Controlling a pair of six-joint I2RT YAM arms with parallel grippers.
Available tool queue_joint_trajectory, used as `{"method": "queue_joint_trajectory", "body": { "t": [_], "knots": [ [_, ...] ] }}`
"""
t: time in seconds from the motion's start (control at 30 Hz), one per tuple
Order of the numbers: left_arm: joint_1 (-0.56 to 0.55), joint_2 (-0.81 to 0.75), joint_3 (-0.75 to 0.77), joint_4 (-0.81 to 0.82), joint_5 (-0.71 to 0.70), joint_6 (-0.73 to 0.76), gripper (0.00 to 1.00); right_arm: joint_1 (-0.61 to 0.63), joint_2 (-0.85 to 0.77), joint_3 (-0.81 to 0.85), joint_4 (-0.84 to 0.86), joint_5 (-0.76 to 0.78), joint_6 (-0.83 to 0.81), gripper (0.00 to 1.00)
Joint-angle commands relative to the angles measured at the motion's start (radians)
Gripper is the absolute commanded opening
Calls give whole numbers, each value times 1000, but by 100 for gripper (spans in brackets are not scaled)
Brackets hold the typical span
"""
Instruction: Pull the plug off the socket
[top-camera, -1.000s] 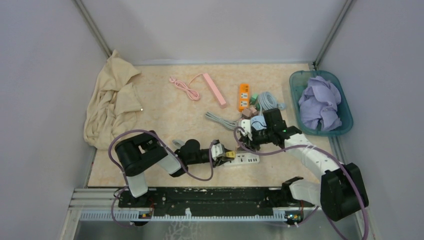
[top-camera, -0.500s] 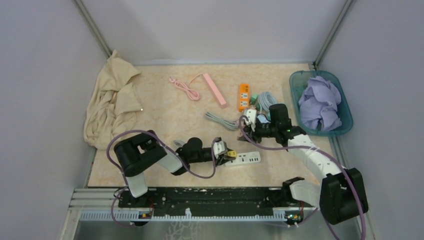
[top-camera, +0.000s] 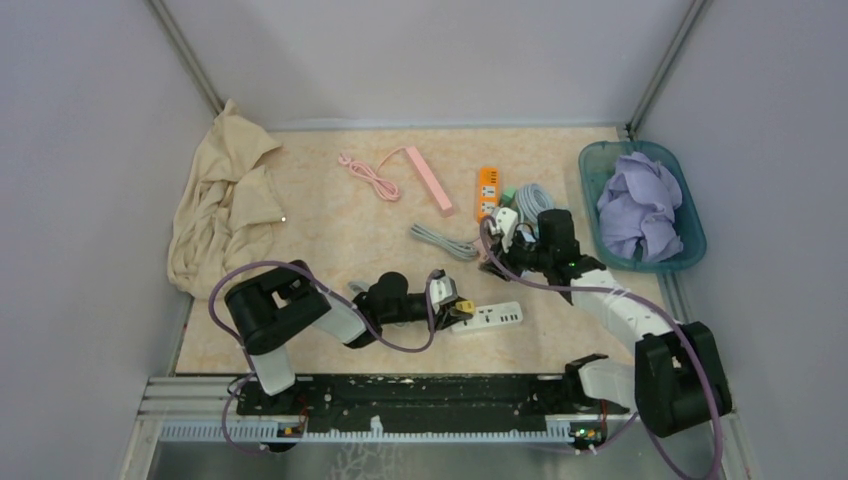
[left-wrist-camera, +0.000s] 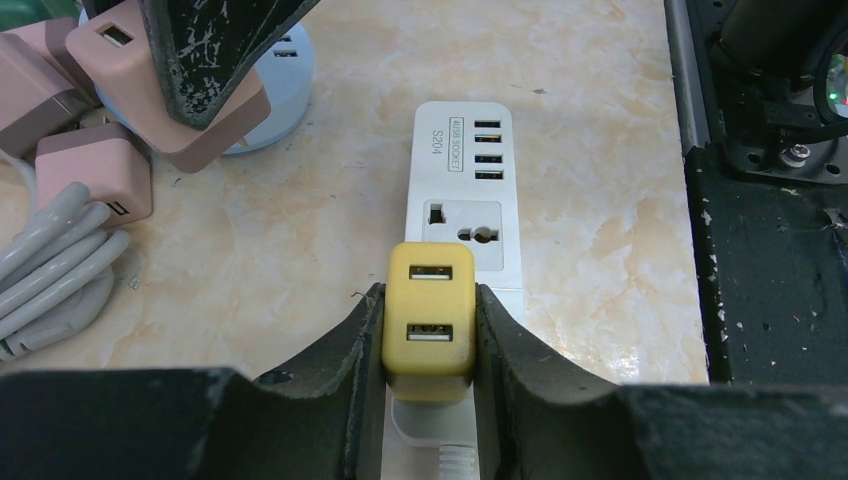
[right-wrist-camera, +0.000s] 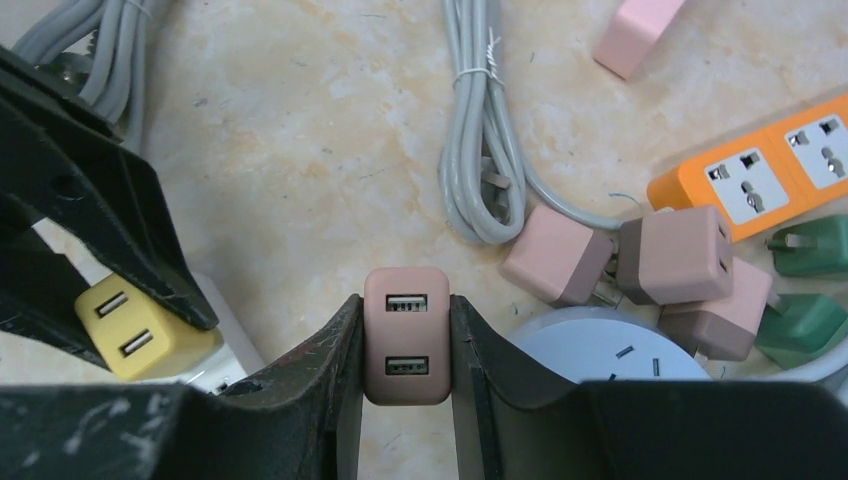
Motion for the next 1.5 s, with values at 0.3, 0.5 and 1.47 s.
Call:
{"method": "queue_joint_trajectory", "body": {
  "t": [0.3,0.5,1.47],
  "knots": [
    [-3,-18,-9,-115,4,-49,47,70,123,25,117,184,112,5],
    [-4,-59,-28,-105,-6,-54,63,84,165,40,118,234,122,18],
    [-3,-600,-288,-147,-144,-217,79,45,-38,78,-76,-130,-58,50]
  ]
}}
